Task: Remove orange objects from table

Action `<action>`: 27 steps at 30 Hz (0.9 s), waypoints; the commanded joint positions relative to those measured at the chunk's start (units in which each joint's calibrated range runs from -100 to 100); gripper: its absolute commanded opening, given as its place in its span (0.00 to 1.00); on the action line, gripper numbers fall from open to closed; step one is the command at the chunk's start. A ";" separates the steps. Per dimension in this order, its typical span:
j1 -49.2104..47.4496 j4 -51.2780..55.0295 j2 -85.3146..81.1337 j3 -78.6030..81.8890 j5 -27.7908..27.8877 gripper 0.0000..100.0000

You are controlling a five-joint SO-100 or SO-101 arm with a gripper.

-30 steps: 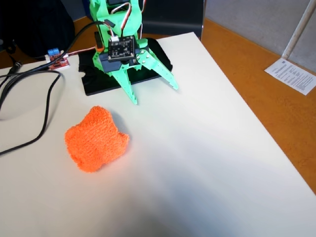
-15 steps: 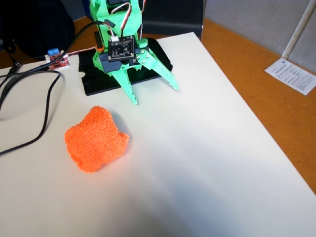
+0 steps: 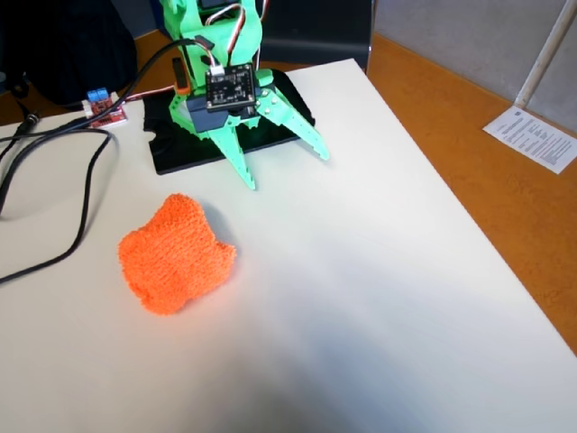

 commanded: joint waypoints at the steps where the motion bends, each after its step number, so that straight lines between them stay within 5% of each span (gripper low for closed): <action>1: 3.09 -1.46 0.48 -1.94 6.74 0.43; 9: 10.48 -20.19 14.92 -19.97 11.04 0.43; 15: 13.14 -22.70 35.98 -51.17 7.47 0.43; 21: 21.20 -3.24 57.89 -78.79 0.29 0.43; 27: 30.82 10.38 64.18 -76.27 2.49 0.43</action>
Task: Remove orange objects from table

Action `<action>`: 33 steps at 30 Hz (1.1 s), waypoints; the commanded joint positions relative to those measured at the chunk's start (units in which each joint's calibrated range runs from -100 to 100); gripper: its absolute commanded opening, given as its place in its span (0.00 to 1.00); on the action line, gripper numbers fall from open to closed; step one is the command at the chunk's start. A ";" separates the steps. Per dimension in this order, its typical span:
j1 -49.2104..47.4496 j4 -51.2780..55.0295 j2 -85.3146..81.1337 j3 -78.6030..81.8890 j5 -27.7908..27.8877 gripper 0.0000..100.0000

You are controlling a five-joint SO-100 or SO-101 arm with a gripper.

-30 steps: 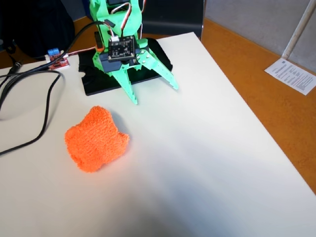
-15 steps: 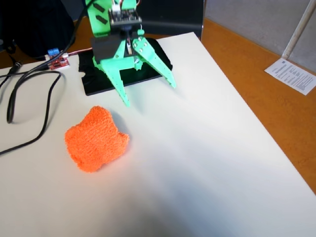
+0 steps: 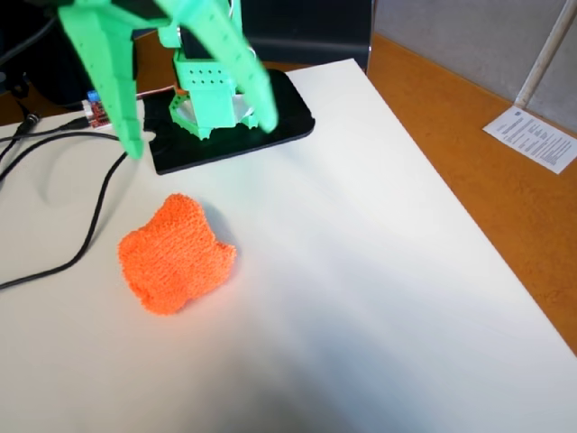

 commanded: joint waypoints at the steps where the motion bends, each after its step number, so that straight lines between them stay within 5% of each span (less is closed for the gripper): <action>1: 5.51 4.15 2.46 0.51 1.07 0.43; 16: 11.50 -18.07 9.60 19.70 1.56 0.43; 33: 12.76 -26.90 19.25 23.77 8.99 0.43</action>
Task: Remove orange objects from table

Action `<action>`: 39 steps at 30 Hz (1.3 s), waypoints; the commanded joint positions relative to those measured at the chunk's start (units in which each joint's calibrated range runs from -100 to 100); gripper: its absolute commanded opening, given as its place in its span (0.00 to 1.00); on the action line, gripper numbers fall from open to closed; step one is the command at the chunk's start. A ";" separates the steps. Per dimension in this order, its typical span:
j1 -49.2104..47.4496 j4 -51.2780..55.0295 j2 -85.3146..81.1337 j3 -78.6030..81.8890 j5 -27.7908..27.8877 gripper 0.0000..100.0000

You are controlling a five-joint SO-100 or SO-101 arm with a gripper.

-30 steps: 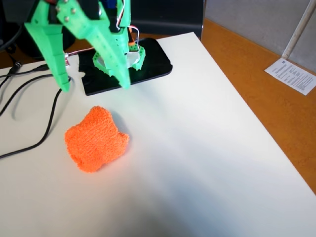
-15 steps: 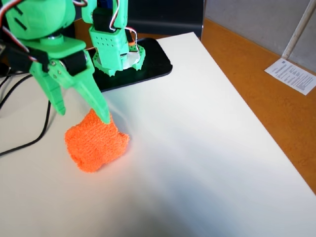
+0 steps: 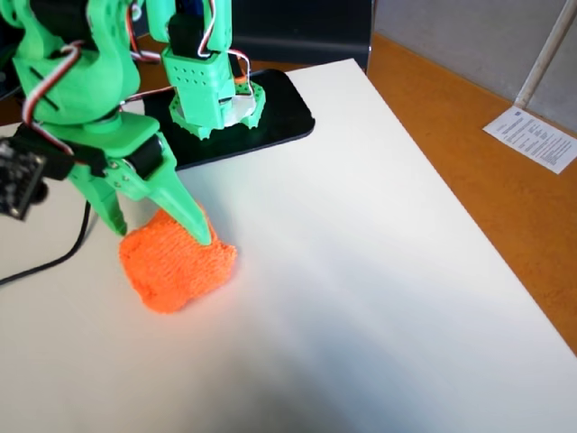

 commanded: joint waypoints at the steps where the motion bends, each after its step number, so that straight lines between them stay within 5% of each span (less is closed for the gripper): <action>1: 0.85 -3.11 0.84 1.30 1.66 0.43; 7: 1.66 -6.52 2.10 2.95 3.03 0.40; 10: 1.59 -8.46 2.27 3.43 2.15 0.09; 11: 1.52 -8.87 2.27 3.53 2.15 0.08; 26: -4.18 -12.68 -3.94 5.66 1.27 0.00; 39: -32.86 -13.33 -18.80 -10.62 -8.06 0.00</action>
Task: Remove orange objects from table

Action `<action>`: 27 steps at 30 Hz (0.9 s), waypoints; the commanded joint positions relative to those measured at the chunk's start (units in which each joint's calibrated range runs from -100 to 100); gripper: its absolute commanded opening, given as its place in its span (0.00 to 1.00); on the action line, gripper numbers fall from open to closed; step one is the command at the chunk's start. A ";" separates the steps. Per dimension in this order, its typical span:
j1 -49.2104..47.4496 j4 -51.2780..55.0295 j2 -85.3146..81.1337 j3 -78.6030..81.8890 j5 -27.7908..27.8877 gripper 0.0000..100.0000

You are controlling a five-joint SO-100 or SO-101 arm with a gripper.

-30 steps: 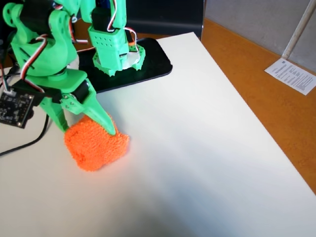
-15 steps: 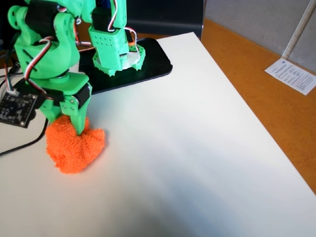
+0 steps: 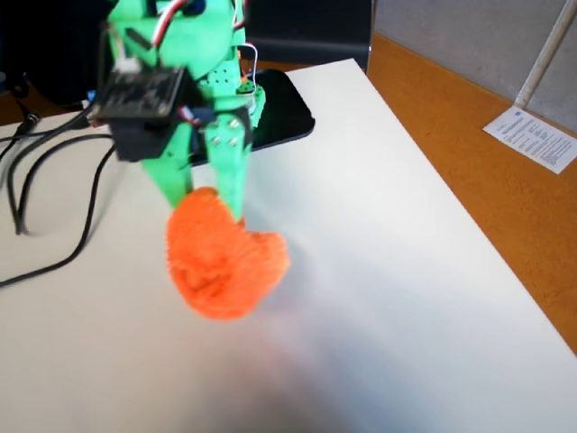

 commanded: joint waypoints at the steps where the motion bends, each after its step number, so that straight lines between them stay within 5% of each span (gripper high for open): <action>1: -9.00 -1.54 -2.57 -12.95 -1.12 0.00; 11: -37.39 -29.67 12.45 -37.76 9.52 0.00; 19: -62.31 -35.42 24.03 -48.32 18.07 0.00; 27: -73.47 -44.67 21.18 -42.41 14.11 0.00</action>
